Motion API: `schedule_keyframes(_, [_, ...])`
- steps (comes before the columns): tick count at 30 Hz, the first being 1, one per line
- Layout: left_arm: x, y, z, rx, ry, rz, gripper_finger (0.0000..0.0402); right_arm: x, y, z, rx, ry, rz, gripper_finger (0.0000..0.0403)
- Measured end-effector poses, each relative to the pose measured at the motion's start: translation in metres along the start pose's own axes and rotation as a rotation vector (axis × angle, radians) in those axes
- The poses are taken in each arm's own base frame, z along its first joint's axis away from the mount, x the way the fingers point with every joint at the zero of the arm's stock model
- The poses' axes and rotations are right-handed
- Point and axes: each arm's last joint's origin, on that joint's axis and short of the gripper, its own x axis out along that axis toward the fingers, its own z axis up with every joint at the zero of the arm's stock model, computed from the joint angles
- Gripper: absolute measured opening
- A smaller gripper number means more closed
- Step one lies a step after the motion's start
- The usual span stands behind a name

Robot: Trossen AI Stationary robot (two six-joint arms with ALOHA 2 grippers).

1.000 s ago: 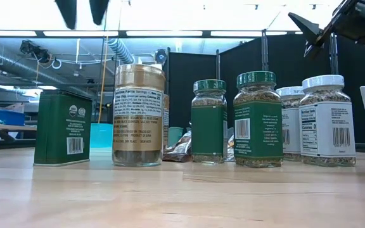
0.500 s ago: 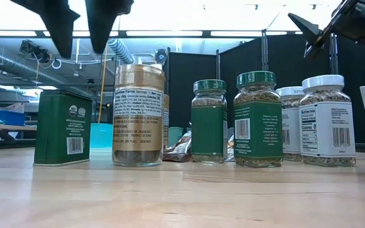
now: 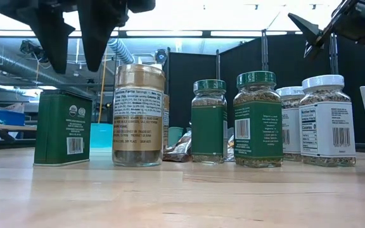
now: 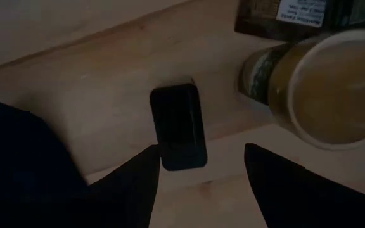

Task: Sort spices by type
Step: Put the black seasoning can into the green bin

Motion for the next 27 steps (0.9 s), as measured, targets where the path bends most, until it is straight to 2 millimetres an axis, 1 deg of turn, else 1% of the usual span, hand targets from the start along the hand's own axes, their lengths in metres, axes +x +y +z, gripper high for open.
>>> schedule_keyframes(3, [-0.001, 0.008, 0.002, -0.027, -0.015, -0.022, 0.0235, 0.000, 0.000, 0.000, 0.000, 0.003, -0.002, 0.0307])
schedule_keyframes(5, [0.002, 0.013, 0.002, -0.050, -0.020, -0.005, 0.0235, 0.000, -0.001, -0.001, -0.001, 0.008, -0.007, 0.0307])
schedule_keyframes(7, [0.003, 0.015, 0.002, -0.057, -0.017, -0.011, 0.0235, 0.000, -0.001, -0.001, -0.001, 0.010, -0.009, 0.0307])
schedule_keyframes(13, [0.014, 0.012, 0.005, -0.071, -0.009, -0.058, 0.0235, 0.000, -0.001, -0.001, -0.001, 0.008, -0.014, 0.0307])
schedule_keyframes(27, [0.017, 0.015, 0.007, -0.071, -0.007, -0.043, 0.0235, 0.000, -0.001, -0.001, -0.002, 0.011, -0.022, 0.0307])
